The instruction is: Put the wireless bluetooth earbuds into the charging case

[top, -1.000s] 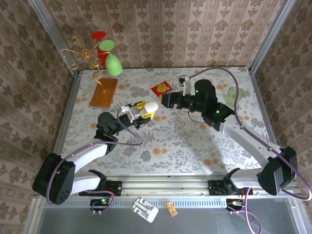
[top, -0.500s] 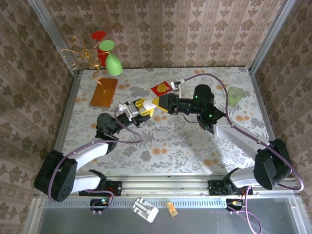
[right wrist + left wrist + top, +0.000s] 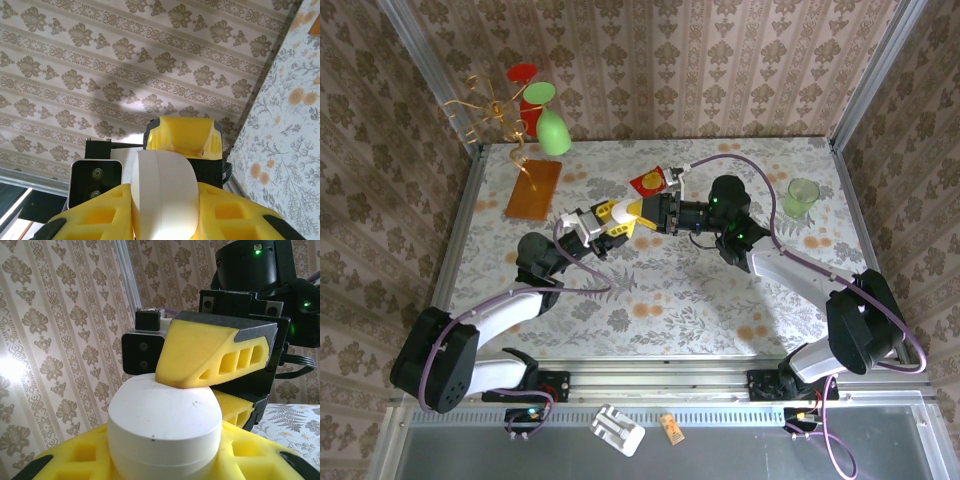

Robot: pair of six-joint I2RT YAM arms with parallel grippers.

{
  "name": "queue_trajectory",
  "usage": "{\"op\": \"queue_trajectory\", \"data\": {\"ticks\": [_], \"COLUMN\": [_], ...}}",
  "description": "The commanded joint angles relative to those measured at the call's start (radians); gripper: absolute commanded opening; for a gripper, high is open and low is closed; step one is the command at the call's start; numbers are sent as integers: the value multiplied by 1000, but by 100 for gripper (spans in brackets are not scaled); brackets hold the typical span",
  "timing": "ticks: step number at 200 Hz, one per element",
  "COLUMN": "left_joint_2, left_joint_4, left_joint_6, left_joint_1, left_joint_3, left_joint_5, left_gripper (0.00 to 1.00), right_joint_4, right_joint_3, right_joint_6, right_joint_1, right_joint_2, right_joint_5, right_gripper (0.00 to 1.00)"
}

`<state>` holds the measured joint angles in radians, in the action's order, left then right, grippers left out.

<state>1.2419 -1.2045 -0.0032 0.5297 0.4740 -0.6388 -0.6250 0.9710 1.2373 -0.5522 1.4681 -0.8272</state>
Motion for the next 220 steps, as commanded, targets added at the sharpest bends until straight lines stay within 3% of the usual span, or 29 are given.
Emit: {"op": "queue_trajectory", "data": {"ticks": [1, 36, 62, 115, 177, 200, 220], "left_joint_2": [-24, -85, -154, -218, -187, -172, -170], "left_joint_4": [51, 248, 432, 710, 849, 847, 831], "left_joint_6": [25, 137, 217, 288, 316, 315, 275], "left_joint_1": [6, 4, 4, 11, 18, 18, 17], "left_joint_3": [3, -25, -55, -88, -67, -58, -51], "left_joint_5": [29, 62, 92, 165, 132, 130, 185], "left_gripper": [52, 83, 93, 97, 98, 98, 97], "right_joint_4": [17, 206, 281, 357, 313, 319, 354], "right_joint_3": [-2, -28, -76, -162, -191, -186, -188], "right_joint_6": [-42, -193, -267, -345, -353, -370, -398], "right_joint_1": [3, 45, 81, 130, 137, 140, 145], "right_joint_2": [-22, -64, -58, 60, 273, 312, 291], "right_joint_5": [3, 132, 238, 453, 532, 550, 578], "right_gripper": [26, 26, 26, 26, 27, 33, 48]}}
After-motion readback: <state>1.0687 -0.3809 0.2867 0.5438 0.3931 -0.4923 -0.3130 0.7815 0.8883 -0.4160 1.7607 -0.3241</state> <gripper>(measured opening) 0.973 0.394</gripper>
